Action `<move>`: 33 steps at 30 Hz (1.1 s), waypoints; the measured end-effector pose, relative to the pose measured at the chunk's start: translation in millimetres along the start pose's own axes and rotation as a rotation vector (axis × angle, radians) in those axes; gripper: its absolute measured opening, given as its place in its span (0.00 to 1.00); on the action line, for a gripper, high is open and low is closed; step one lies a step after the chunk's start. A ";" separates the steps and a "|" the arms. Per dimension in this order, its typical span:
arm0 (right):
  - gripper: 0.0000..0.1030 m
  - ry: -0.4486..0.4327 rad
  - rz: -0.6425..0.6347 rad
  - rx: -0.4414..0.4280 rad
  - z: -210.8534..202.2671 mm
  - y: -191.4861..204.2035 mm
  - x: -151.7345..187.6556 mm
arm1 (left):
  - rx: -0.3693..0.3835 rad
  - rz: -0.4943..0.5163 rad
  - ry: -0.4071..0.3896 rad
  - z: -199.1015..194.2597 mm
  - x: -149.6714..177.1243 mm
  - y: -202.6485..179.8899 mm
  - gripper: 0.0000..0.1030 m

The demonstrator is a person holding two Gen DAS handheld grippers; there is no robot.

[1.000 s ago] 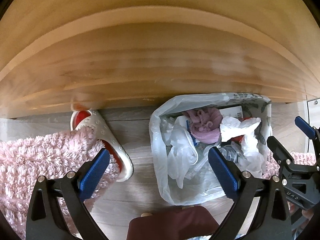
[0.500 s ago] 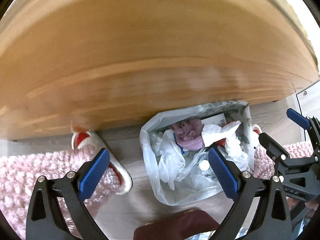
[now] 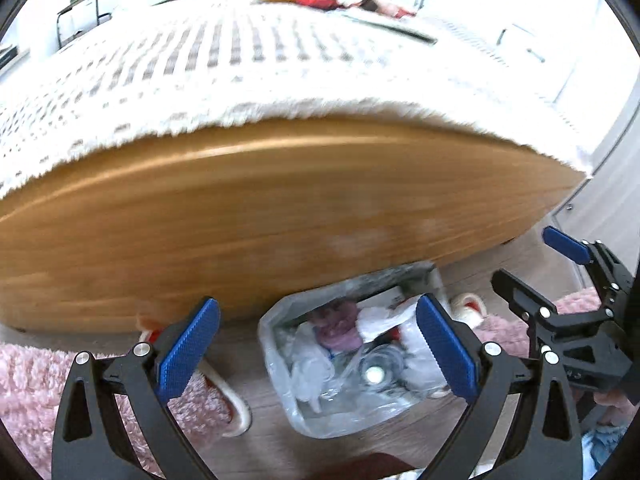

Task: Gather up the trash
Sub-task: 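Raise both open tools out of the trash bag back over the bed, then move both tools toward the white-and-green paper packet on the bedspread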

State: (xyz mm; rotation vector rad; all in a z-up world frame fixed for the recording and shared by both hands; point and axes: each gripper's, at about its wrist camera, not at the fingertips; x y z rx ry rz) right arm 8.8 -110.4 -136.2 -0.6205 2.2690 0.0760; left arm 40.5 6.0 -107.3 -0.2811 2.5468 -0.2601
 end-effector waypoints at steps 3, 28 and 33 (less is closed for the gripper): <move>0.92 -0.053 0.019 0.015 -14.1 -6.1 -5.5 | 0.030 0.003 -0.038 -14.7 -3.4 -1.6 0.92; 0.92 -0.336 0.035 0.136 -76.8 -58.7 -90.3 | 0.134 0.006 -0.392 -117.2 -93.7 -15.5 0.93; 0.92 -0.374 0.048 0.177 -72.2 -72.4 -111.8 | 0.141 0.005 -0.442 -118.2 -118.4 -24.5 0.93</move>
Point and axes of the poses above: each gripper's, at about its wrist camera, not at the fingertips, and z roughly the way its jaws point, y to its left, x to its underside, and after that the axes turned 9 degrees about -z, right-handed
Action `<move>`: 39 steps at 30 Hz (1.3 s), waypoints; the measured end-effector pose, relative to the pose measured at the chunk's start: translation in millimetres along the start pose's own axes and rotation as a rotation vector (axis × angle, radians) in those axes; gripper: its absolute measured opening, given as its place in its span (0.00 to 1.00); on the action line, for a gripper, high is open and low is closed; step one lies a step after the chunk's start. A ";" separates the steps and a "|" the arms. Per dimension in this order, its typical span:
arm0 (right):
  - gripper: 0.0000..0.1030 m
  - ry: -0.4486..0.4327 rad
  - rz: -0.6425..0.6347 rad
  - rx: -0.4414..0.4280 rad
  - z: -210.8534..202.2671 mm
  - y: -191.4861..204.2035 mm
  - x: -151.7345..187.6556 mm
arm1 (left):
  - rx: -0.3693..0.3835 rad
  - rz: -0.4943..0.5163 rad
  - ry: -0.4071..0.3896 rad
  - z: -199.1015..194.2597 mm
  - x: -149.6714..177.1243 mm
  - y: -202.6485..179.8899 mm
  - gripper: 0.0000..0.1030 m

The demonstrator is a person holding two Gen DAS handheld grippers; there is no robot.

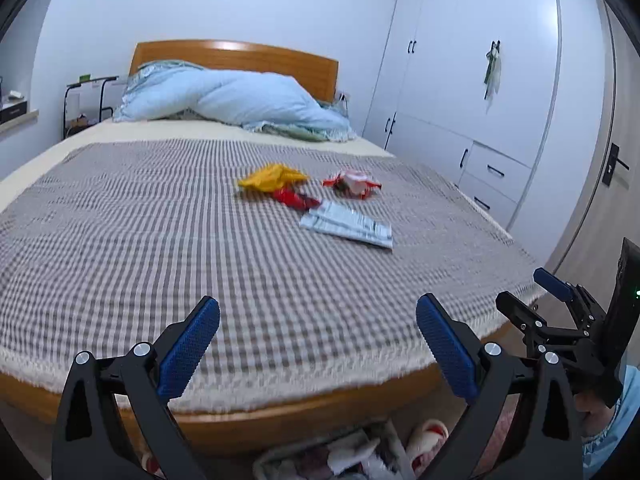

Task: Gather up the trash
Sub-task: 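Move both tools toward the white-and-green paper packet on the bedspread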

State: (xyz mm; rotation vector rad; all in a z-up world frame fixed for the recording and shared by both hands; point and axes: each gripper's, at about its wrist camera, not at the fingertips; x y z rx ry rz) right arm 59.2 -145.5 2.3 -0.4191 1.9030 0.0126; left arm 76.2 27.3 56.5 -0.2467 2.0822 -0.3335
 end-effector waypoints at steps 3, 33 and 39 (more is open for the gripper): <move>0.92 -0.003 0.011 0.019 9.5 -6.4 -4.5 | 0.007 -0.009 -0.027 9.5 -11.6 -2.4 0.93; 0.92 0.043 0.267 0.127 132.6 -54.9 -54.2 | 0.015 -0.119 -0.132 126.1 -94.3 4.3 0.93; 0.92 0.065 0.175 0.158 157.0 -43.0 -65.1 | -0.006 -0.141 -0.069 158.6 -101.2 18.6 0.93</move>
Point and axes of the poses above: each gripper's, at about its wrist camera, not at the fingertips, and z roughly the way its jaws point, y to its left, x to its underside, and after that the axes turned 9 degrees about -z, right-handed
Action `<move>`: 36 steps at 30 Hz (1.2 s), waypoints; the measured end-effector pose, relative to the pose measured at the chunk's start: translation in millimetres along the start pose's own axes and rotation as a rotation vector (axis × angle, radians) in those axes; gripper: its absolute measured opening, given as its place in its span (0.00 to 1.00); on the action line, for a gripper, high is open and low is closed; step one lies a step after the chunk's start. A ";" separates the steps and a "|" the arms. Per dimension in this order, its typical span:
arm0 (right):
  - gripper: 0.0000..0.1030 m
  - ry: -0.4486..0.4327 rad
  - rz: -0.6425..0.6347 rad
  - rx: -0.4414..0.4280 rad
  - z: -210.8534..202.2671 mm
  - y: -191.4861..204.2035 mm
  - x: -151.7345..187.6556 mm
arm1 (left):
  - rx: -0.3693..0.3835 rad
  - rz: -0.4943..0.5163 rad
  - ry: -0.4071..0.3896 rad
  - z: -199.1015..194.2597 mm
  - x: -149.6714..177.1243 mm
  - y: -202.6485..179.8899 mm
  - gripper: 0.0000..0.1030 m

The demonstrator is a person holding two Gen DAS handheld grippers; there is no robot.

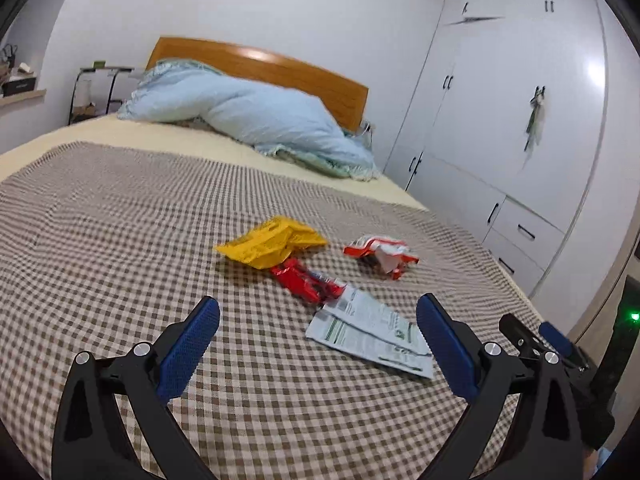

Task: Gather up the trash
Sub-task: 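Move both tools toward the white-and-green paper packet on the bedspread, then close the right tool on the white-and-green paper packet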

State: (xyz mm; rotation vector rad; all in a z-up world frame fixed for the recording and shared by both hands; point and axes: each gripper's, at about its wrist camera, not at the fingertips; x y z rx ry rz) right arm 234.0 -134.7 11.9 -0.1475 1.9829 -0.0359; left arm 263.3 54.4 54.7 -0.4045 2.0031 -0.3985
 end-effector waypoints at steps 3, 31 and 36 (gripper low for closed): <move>0.92 0.027 -0.103 0.008 10.1 15.1 -0.9 | -0.010 -0.015 0.021 11.5 -0.9 9.3 0.93; 0.92 0.177 -0.772 0.162 98.2 99.4 48.1 | -0.091 -0.159 0.197 64.7 26.0 49.6 0.93; 0.92 0.176 -0.766 0.083 105.6 104.4 45.6 | -0.110 -0.223 0.223 69.8 26.8 66.4 0.93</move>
Point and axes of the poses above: each gripper's, at about its wrist camera, not at the fingertips, and z roughly the way its jaws point, y to its left, x to its underside, and after that the axes turned 9 degrees about -z, right-handed
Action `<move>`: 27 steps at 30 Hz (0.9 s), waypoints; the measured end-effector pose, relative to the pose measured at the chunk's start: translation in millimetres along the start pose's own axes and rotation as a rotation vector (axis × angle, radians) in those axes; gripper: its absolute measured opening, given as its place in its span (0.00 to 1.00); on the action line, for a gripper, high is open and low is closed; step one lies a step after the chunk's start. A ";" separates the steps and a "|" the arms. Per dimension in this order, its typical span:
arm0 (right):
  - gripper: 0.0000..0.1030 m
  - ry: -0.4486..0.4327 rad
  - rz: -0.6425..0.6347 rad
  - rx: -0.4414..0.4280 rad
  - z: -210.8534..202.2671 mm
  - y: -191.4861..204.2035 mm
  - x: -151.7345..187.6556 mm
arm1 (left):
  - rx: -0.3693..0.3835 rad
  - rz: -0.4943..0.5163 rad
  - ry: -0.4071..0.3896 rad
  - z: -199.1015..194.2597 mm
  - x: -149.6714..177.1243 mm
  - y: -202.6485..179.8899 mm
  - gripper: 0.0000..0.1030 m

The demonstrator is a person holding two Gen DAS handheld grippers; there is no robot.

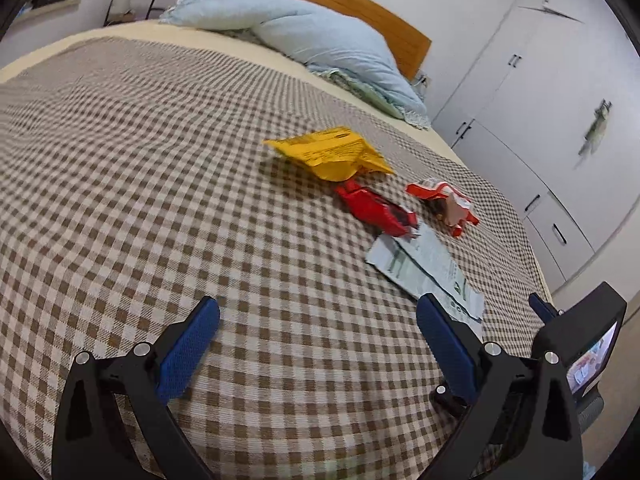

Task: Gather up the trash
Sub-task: 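Close the right tool on the white-and-green paper packet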

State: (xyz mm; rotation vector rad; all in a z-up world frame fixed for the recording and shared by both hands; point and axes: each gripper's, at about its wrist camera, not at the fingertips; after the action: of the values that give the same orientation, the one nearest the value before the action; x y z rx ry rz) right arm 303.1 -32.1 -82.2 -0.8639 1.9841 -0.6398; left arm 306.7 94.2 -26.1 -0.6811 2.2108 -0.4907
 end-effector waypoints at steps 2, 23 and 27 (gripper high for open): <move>0.92 -0.011 -0.010 -0.031 0.0 2.7 -2.5 | 0.001 -0.025 0.009 1.0 -1.5 5.7 0.93; 0.62 -0.016 0.032 -0.187 48.9 -6.0 -31.8 | 0.038 -0.083 0.018 4.5 -15.9 13.2 0.93; 0.06 -0.006 0.042 -0.278 41.2 2.9 -34.2 | 0.044 -0.086 0.018 0.5 -16.5 13.7 0.93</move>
State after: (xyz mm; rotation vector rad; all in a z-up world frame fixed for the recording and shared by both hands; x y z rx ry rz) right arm 351.0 -8.5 -87.6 -0.9843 2.1106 -0.3405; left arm 312.2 114.9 -24.6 -0.7533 2.1876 -0.5897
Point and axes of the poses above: each gripper's, at about its wrist camera, not at the fingertips, and z roughly the way its jaws point, y to its left, x to its underside, and after that the axes turned 9 degrees about -z, right-handed
